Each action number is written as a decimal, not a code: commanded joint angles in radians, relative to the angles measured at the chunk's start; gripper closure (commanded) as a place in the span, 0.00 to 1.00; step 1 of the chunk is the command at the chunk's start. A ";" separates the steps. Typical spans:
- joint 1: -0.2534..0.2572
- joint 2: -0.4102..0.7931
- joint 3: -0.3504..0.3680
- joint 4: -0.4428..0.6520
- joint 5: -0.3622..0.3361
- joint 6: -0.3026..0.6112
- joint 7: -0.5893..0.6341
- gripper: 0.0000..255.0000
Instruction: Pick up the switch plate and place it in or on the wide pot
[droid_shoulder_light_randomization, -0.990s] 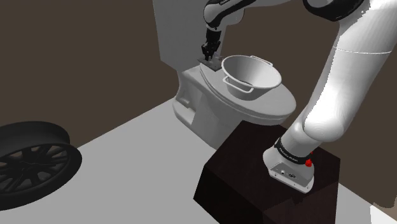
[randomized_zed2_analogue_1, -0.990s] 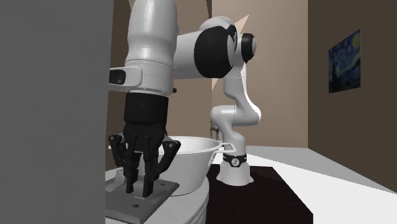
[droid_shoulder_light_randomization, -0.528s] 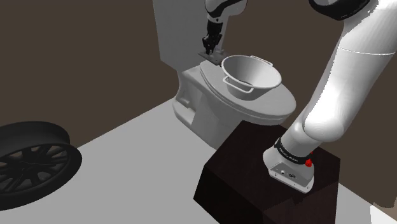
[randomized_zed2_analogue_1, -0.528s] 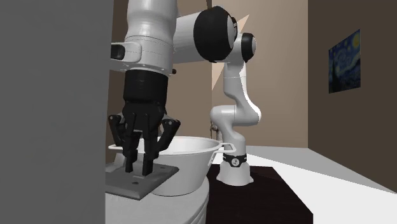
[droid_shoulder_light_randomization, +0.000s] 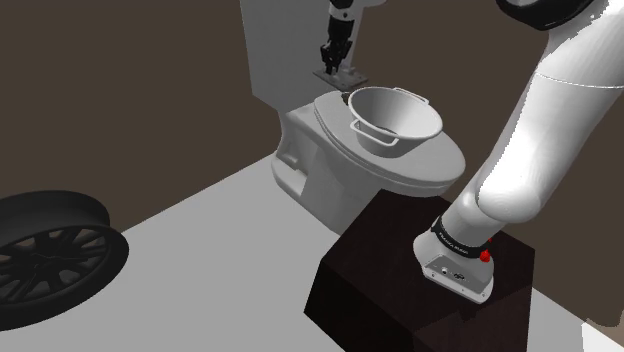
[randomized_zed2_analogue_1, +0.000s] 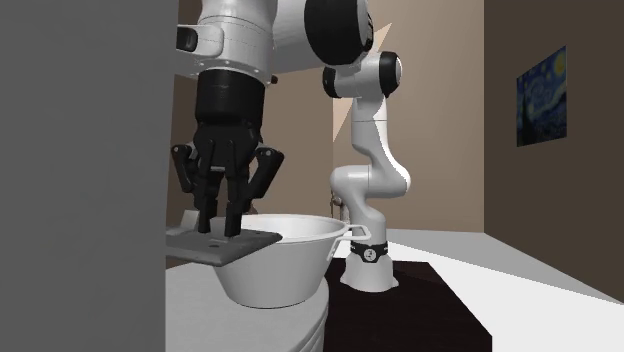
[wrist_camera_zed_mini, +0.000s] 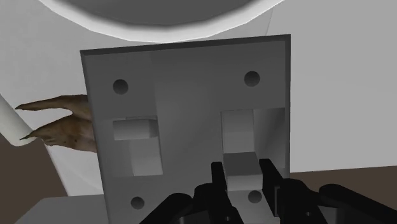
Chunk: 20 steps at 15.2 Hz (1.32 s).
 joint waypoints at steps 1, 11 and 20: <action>0.000 -0.005 -0.001 0.021 -0.001 -0.026 -0.001 1.00; 0.000 -0.021 -0.002 0.134 -0.005 -0.155 -0.002 1.00; -0.005 -0.394 -0.006 -0.272 -0.109 -0.109 0.021 1.00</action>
